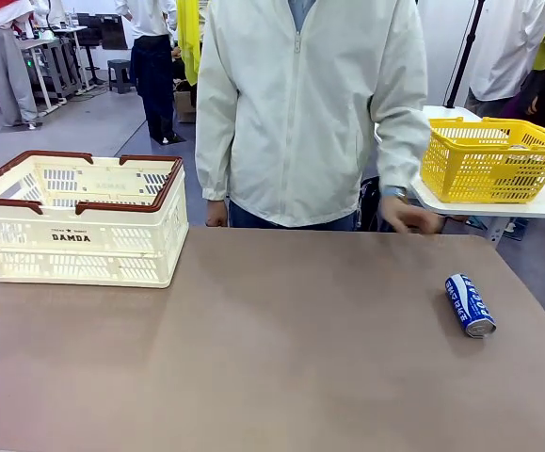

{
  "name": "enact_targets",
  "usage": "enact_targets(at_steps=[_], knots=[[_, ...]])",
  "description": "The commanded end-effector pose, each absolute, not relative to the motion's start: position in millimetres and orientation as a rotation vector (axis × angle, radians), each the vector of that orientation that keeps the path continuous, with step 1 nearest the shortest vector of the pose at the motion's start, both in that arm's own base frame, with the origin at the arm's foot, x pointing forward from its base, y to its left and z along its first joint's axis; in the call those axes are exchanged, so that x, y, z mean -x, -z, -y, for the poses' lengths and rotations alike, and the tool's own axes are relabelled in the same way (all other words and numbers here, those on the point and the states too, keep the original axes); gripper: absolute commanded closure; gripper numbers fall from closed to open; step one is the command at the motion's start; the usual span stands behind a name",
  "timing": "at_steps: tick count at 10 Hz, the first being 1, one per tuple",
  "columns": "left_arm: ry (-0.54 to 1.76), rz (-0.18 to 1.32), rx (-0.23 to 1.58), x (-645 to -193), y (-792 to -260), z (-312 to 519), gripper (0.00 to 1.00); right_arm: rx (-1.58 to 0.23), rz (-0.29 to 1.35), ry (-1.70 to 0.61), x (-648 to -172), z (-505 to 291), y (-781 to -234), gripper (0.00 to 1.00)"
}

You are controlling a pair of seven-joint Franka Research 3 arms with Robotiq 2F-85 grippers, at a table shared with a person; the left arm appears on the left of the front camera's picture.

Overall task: Place the drinks into the Shopping basket.
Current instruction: Pick up one drink and place it into the Shopping basket.

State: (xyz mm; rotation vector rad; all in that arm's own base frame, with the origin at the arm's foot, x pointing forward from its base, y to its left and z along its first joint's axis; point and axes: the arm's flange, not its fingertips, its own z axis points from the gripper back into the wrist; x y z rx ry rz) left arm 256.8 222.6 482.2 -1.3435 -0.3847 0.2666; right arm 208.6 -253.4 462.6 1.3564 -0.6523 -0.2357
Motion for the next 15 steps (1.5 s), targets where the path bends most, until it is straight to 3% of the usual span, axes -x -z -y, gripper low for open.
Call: enact_targets(at_steps=[1, 3, 6, 10, 12, 13, 14, 15], knots=[[-0.264, 0.383, 1.355, -255, -485, -224, 0.00, -1.271, 0.721, 0.326, -183, 285, -465, 0.00], [-0.264, 0.383, 1.355, -255, -485, -224, 0.00, -1.261, 0.772, 0.298, -170, 284, -467, 0.00], [-0.264, 0.383, 1.355, -255, -485, -224, 0.00, -1.100, 0.651, 0.124, -213, 215, -472, 0.00], [-0.264, 0.383, 1.355, -255, -485, -224, 0.00, -0.616, 0.338, -0.119, -289, 105, -451, 0.00], [-0.264, 0.383, 1.355, -255, -485, -224, 0.00, -0.298, 0.305, -0.232, -298, 82, -449, 0.00], [-0.264, 0.383, 1.355, -255, -485, -224, 0.00, -0.223, 0.338, -0.313, -296, 73, -454, 0.00], [-0.264, 0.383, 1.355, -255, -485, -224, 0.00, -0.390, 0.479, -0.370, -287, 67, -470, 0.00], [-0.264, 0.383, 1.355, -255, -485, -224, 0.00, -0.333, 0.304, -0.252, -328, 80, -468, 0.00]])
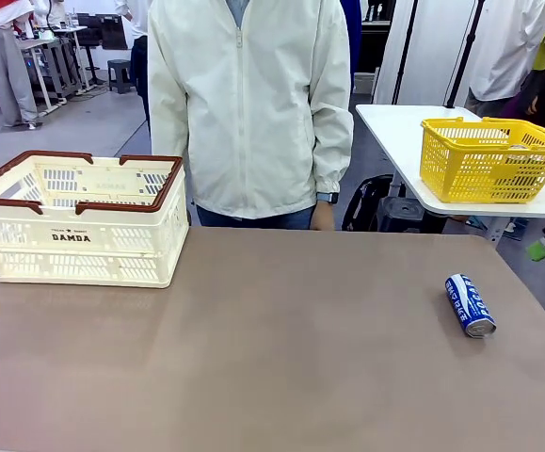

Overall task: Place the drinks into the Shopping basket.
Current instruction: Pick up one drink and place it into the Shopping basket.

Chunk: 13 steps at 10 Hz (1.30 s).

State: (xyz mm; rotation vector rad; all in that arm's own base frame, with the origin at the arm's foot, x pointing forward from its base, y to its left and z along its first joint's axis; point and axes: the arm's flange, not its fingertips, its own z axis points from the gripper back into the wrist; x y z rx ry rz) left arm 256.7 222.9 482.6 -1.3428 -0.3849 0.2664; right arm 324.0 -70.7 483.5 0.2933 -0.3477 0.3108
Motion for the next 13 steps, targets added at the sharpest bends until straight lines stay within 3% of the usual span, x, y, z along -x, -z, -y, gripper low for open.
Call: enact_targets(at_steps=[1, 2, 5, 9, 13], knots=[[-0.264, 0.383, 1.355, -255, -485, -224, 0.00, -0.297, 0.342, -0.308, -327, 72, -480, 0.00], [-0.264, 0.383, 1.355, -255, -485, -224, 0.00, -0.133, 0.285, -0.240, -332, 51, -465, 0.00], [-0.264, 0.383, 1.355, -255, -485, -224, 0.00, 0.037, 0.186, -0.101, -368, 14, -399, 0.00], [-0.264, 0.383, 1.355, -255, -485, -224, 0.00, 0.035, 0.220, 0.004, -410, 18, -315, 0.00], [-0.264, 0.383, 1.355, -255, -485, -224, 0.00, -0.024, 0.166, 0.026, -414, 24, -279, 0.00]])
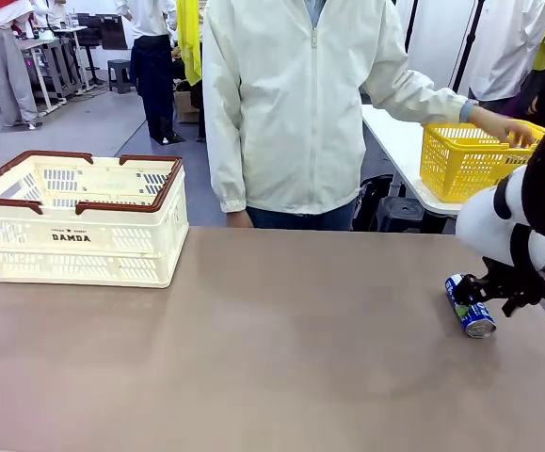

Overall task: Place the drinks into the Shopping basket.
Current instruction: Pick up one drink and place it into the Shopping basket.

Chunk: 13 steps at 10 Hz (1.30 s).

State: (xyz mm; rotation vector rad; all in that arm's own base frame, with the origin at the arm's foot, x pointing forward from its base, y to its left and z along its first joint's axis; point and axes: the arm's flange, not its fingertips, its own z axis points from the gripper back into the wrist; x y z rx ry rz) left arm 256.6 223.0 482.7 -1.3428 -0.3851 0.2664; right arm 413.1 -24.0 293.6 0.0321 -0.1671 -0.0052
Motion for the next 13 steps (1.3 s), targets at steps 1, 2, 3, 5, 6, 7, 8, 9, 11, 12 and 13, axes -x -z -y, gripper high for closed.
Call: enact_targets(at_steps=[1, 2, 3, 5, 6, 7, 8, 9, 11, 12, 13], knots=[[-0.264, 0.383, 1.355, -255, -485, -224, 0.00, -0.033, 0.166, 0.029, -415, 23, -275, 0.00], [-0.264, 0.383, 1.355, -255, -485, -224, 0.00, -0.055, 0.166, 0.030, -416, 21, -272, 0.00], [-0.264, 0.383, 1.355, -255, -485, -224, 0.00, -0.066, 0.157, 0.042, -416, 19, -269, 0.00], [-0.264, 0.383, 1.355, -255, -485, -224, 0.00, -0.073, 0.131, 0.033, -417, 16, -264, 1.00], [-0.264, 0.383, 1.355, -255, -485, -224, 0.00, -0.073, 0.135, 0.030, -417, 15, -264, 1.00], [-0.264, 0.383, 1.355, -255, -485, -224, 0.00, -0.077, 0.136, 0.033, -416, 16, -265, 1.00], [-0.264, 0.383, 1.355, -255, -485, -224, 0.00, -0.079, 0.138, 0.034, -415, 18, -267, 1.00], [-0.264, 0.383, 1.355, -255, -485, -224, 0.00, -0.084, 0.137, 0.033, -414, 20, -270, 1.00], [-0.264, 0.383, 1.355, -255, -485, -224, 0.00, -0.071, 0.128, 0.007, -405, 28, -301, 1.00], [-0.264, 0.383, 1.355, -255, -485, -224, 0.00, -0.070, 0.138, -0.011, -391, 40, -338, 1.00], [-0.264, 0.383, 1.355, -255, -485, -224, 0.00, -0.108, 0.146, -0.049, -367, 52, -378, 1.00]])
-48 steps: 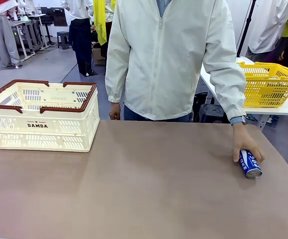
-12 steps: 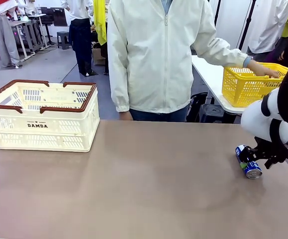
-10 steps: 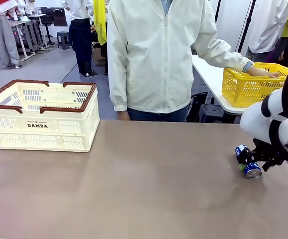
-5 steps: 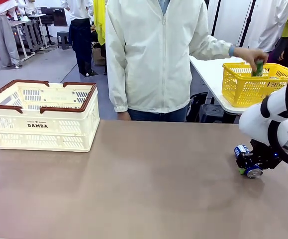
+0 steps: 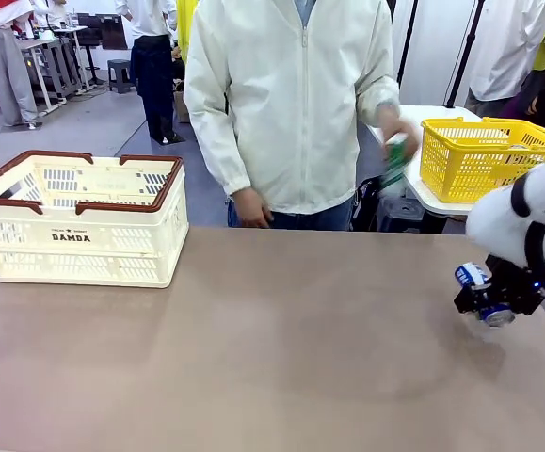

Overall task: Place the drinks into the Shopping basket.
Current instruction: Pick up one drink and place it into the Shopping basket.

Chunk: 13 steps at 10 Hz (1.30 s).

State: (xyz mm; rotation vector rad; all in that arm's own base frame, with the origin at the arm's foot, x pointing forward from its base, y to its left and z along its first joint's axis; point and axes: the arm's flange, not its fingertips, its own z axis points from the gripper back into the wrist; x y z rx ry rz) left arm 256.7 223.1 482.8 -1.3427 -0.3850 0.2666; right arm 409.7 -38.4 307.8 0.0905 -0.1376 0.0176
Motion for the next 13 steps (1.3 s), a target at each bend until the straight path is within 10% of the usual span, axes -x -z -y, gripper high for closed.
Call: enact_targets(at_steps=[1, 6, 9, 13], knots=[[-0.264, 0.383, 1.355, -255, -485, -224, 0.00, -0.142, 0.154, -0.078, -341, 59, -406, 1.00], [-0.264, 0.383, 1.355, -255, -485, -224, 0.00, -0.311, 0.165, -0.157, -248, 60, -451, 1.00], [-0.264, 0.383, 1.355, -255, -485, -224, 0.00, -0.299, 0.173, -0.117, -280, 59, -486, 1.00], [-0.264, 0.383, 1.355, -255, -485, -224, 0.00, -0.373, 0.216, -0.607, -309, -73, -490, 1.00]])
